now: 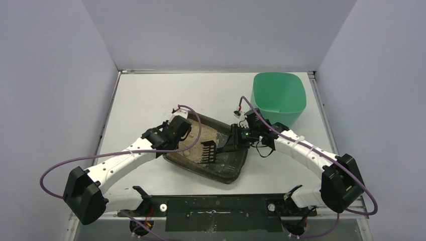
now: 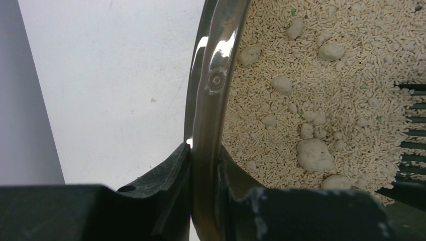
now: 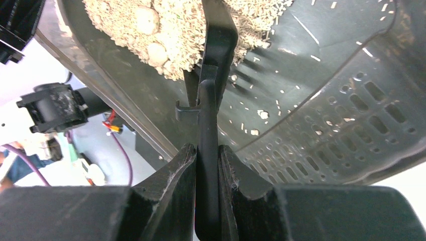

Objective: Clean the litter box

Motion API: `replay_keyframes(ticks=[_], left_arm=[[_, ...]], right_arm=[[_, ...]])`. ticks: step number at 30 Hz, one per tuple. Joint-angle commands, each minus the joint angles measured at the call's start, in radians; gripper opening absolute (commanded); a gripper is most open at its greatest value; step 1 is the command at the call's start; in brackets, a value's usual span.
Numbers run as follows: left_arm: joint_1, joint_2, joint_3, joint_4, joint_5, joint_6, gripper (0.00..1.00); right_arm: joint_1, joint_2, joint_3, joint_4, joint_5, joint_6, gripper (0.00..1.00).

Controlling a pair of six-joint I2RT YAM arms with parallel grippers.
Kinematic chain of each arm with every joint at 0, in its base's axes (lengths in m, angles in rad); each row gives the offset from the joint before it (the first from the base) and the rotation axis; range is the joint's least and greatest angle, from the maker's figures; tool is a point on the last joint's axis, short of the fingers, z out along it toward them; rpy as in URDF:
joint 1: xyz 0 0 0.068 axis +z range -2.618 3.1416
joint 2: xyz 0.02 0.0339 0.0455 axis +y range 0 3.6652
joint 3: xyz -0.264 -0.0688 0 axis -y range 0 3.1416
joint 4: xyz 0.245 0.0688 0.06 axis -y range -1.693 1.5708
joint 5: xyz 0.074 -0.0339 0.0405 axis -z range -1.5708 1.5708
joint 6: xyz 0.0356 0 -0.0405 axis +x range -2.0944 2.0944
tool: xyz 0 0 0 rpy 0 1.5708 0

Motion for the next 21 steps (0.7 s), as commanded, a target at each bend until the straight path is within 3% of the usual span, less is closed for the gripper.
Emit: replay_keyframes(ticks=[1,13,21], left_arm=[[-0.015,-0.077,0.041,0.189,-0.043,-0.021,0.0],[-0.016,-0.086,0.07,0.188,-0.066,-0.003,0.0],[-0.023,-0.105,0.103,0.191,-0.062,-0.002,0.0]], right_arm=[[0.023,0.001,-0.101,0.19,-0.006,0.128,0.0],[0.133,0.134,-0.188,0.607,-0.009,0.338,0.0],[0.169,0.2,-0.226,0.797,0.005,0.433,0.0]])
